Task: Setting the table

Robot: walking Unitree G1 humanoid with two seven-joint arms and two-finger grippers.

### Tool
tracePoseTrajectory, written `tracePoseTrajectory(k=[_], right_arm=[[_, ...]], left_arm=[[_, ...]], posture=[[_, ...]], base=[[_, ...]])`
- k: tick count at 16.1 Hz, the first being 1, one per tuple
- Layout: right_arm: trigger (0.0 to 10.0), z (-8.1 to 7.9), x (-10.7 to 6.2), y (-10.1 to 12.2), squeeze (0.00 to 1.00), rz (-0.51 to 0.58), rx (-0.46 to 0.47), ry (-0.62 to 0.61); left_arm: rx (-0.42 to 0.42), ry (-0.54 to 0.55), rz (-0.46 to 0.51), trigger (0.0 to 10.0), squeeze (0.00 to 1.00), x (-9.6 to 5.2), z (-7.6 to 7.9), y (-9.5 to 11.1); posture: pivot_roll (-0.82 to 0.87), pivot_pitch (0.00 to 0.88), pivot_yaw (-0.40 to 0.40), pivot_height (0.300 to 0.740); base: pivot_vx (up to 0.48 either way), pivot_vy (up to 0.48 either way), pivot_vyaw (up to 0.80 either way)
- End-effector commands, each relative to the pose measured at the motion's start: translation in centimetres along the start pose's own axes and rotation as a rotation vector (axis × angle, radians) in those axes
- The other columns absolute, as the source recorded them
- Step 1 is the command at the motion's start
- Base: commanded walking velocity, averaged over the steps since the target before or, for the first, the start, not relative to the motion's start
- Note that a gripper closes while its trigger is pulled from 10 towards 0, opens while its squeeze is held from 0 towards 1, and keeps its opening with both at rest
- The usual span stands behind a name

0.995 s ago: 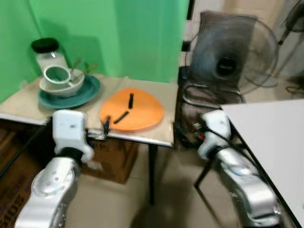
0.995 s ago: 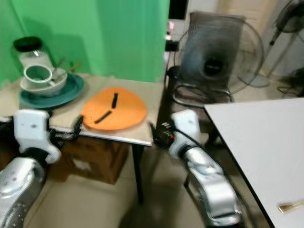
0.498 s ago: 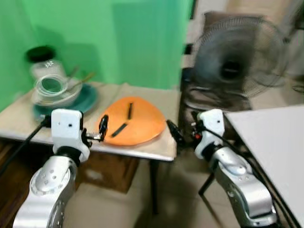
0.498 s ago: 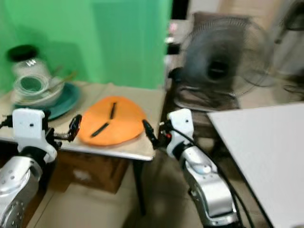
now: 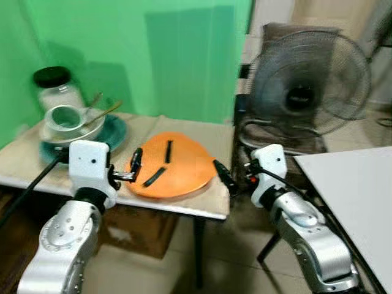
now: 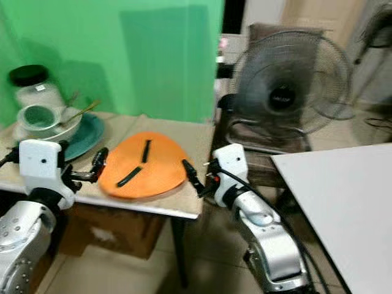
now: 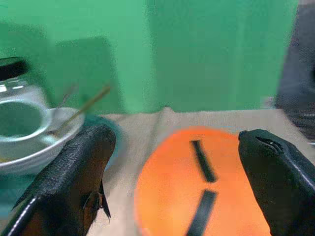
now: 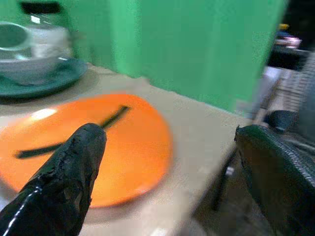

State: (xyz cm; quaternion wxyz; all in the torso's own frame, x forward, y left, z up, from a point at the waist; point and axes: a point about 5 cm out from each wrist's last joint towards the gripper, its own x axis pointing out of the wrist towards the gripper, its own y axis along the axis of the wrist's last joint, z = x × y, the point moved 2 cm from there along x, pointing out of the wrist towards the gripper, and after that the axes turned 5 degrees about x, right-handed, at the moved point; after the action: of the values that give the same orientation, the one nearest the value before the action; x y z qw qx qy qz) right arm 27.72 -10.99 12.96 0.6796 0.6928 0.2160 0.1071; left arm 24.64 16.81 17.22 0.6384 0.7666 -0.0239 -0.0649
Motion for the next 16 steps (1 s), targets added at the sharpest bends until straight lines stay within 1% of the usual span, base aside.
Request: tracePoseTrajectory(k=[1, 2, 3, 4, 7, 9, 11, 13, 14, 15, 16], right_arm=[[10.0, 0.0, 0.4, 0.5, 0.00, 0.017, -0.015, 0.007], [10.0, 0.0, 0.4, 0.6, 0.00, 0.021, -0.008, 0.001], [10.0, 0.3, 0.4, 0.6, 0.00, 0.028, 0.021, -0.017], [10.0, 0.9, 0.5, 0.7, 0.00, 0.030, 0.050, -0.050], [10.0, 1.2, 0.5, 0.9, 0.00, 0.036, 0.043, -0.057], [10.0, 1.5, 0.6, 1.0, 0.00, 0.039, 0.075, -0.068], [10.0, 1.6, 0.6, 1.1, 0.00, 0.042, 0.081, -0.066], [10.0, 1.6, 0.6, 1.1, 0.00, 0.037, 0.066, -0.043], [10.0, 1.6, 0.6, 1.0, 0.00, 0.025, 0.060, -0.017], [10.0, 1.6, 0.6, 0.9, 0.00, 0.016, 0.062, 0.015], [10.0, 1.5, 0.6, 0.9, 0.00, 0.014, 0.084, 0.061]], left_arm=[[0.010, 0.000, -0.015, 10.0, 0.00, -0.2, -0.2, -0.2], [0.013, -0.006, -0.017, 10.0, 0.00, -0.2, -0.2, -0.3], [0.016, -0.013, -0.020, 10.0, 0.00, -0.1, -0.1, -0.3], [0.024, -0.036, -0.026, 10.0, 0.00, 0.0, 0.0, -0.5], [0.042, -0.083, -0.031, 10.0, 0.00, 0.4, 0.3, -0.7], [0.054, -0.137, -0.017, 10.0, 0.00, 1.0, 0.8, -0.6], [0.062, -0.155, -0.020, 10.0, 0.00, 1.2, 1.0, -0.7], [0.069, -0.173, -0.033, 10.0, 0.00, 1.2, 1.2, -1.1], [0.108, -0.200, -0.069, 10.0, 0.00, 1.2, 1.2, -2.1], [0.172, -0.224, -0.113, 10.0, 0.00, 1.1, 1.0, -3.5], [0.255, -0.259, -0.165, 10.0, 0.00, 0.7, 0.6, -5.1]], posture=[[-0.01, 0.000, 0.032, 0.740], [-0.01, 0.000, 0.033, 0.740], [-0.01, 0.000, 0.033, 0.740], [-0.02, 0.000, 0.036, 0.740], [-0.03, 0.000, 0.039, 0.740], [-0.04, 0.000, 0.043, 0.740], [-0.05, 0.000, 0.052, 0.740], [-0.05, 0.000, 0.054, 0.740], [-0.05, 0.000, 0.055, 0.740], [-0.06, 0.000, 0.054, 0.740], [-0.06, 0.000, 0.052, 0.740]], base=[[0.307, 0.000, 0.80], [0.311, 0.000, 0.80], [0.311, 0.000, 0.00], [0.311, 0.000, 0.00], [0.307, 0.000, 0.00], [0.307, 0.000, 0.00], [0.296, 0.000, -0.67], [0.000, 0.000, 0.00], [0.000, 0.000, 0.00], [0.000, 0.000, 0.00], [0.000, 0.000, 0.00]])
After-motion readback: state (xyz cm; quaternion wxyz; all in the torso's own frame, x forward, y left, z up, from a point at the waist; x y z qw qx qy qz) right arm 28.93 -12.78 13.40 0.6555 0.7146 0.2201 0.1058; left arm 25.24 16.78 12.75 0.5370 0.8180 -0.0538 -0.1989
